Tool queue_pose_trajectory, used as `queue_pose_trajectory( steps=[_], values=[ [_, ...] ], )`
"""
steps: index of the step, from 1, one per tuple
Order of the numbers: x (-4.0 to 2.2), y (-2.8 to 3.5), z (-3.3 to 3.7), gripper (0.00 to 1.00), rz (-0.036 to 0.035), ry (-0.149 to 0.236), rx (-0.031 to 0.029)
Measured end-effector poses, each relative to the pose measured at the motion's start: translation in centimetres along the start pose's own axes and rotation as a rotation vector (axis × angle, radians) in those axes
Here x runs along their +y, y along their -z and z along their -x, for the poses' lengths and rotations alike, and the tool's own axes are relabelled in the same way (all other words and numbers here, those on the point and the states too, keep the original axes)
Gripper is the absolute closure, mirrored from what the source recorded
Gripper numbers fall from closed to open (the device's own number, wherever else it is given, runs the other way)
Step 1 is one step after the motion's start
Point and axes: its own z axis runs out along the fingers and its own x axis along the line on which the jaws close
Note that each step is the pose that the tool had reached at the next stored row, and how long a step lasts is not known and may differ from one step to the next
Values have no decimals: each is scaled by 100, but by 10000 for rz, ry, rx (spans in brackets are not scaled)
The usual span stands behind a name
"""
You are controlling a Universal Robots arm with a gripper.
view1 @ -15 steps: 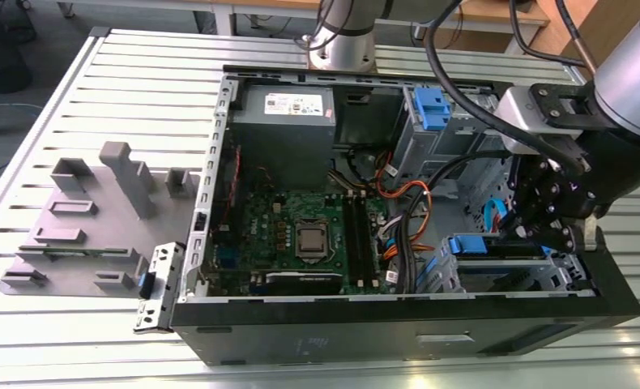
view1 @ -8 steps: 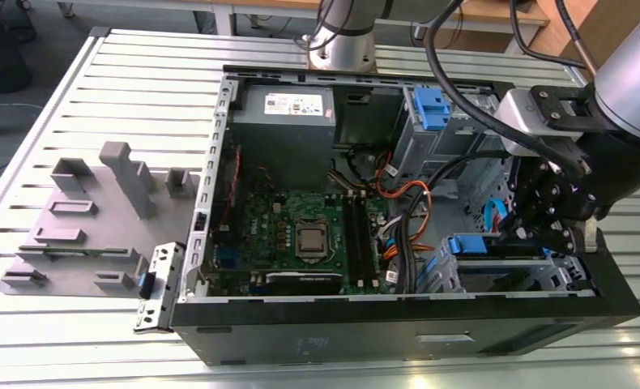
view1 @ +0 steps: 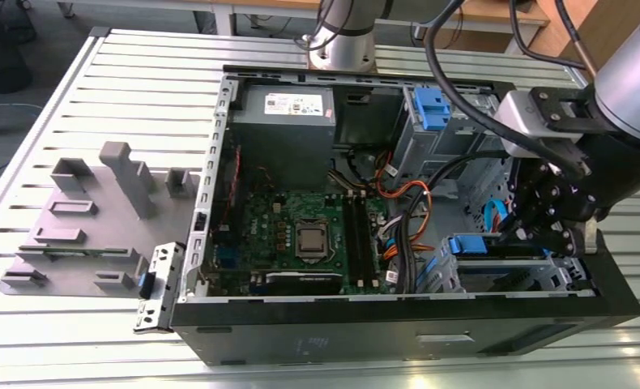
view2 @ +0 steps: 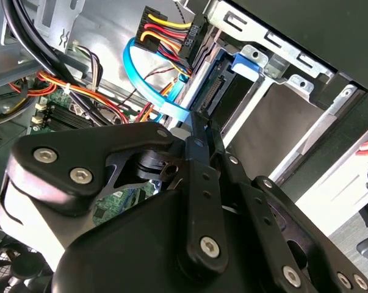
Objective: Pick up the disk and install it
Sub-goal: 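Insert the first disk wire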
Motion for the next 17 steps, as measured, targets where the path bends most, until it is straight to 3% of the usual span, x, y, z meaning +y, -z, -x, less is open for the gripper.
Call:
queue_pose_trajectory(
  steps=[17],
  values=[
    [4, -8, -1, 84, -6, 0, -21]
  ],
)
